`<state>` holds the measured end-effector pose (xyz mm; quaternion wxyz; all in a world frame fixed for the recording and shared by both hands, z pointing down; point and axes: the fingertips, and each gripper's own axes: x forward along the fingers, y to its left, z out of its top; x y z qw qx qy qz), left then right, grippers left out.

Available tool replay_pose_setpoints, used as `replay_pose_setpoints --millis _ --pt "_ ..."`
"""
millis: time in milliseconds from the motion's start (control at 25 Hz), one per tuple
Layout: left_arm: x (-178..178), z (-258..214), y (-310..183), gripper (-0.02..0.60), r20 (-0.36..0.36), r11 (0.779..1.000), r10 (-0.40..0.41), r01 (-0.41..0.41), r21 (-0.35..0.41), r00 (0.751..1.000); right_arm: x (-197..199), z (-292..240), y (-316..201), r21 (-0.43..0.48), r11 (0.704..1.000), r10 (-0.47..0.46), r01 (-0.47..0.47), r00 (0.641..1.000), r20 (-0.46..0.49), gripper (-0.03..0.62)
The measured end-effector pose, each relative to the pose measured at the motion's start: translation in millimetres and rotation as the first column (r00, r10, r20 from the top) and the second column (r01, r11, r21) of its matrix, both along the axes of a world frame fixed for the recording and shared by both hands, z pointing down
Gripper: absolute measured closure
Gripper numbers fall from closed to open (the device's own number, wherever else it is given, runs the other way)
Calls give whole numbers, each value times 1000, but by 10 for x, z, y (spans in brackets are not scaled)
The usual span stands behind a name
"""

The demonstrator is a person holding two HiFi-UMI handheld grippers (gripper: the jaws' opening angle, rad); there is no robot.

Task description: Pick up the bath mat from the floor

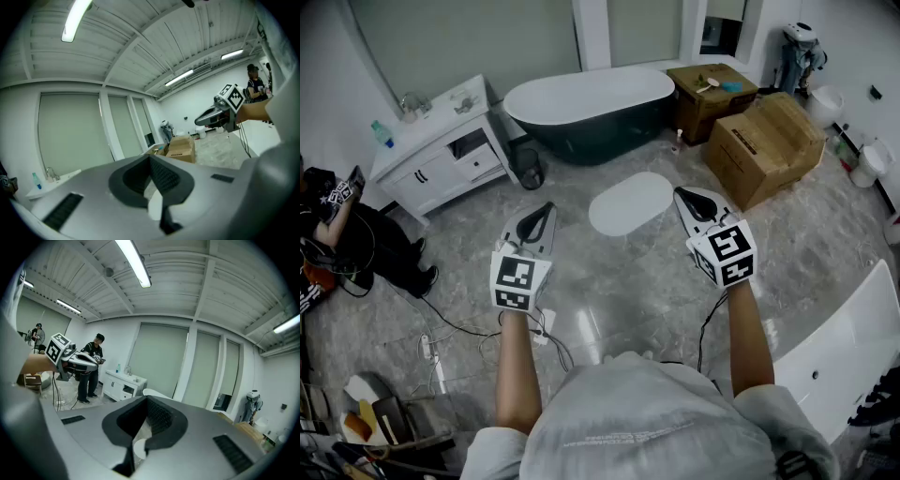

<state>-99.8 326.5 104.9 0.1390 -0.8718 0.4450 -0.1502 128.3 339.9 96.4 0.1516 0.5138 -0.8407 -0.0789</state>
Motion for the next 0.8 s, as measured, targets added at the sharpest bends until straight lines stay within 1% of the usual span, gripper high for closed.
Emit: replay_pose_setpoints --millis 120,320,400,600,800 --pt "74 26 -30 563 11 1000 -10 10 4 1000 118 -15 -44 3 1000 10 -10 999 37 579" --pt "184 118 -74 563 19 1000 -18 18 -9 1000 315 17 -147 -30 999 36 -32 990 139 579" --pt "231 140 -91 563 16 1000 -21 21 -17 1000 366 27 -177 -18 999 34 -32 990 134 579" --pt "396 192 -148 563 20 999 -32 33 -28 999 427 127 -211 -13 1000 -21 23 996 87 579" --pt "617 169 -218 563 23 999 -45 45 -29 999 674 133 -275 6 999 -37 37 996 76 579"
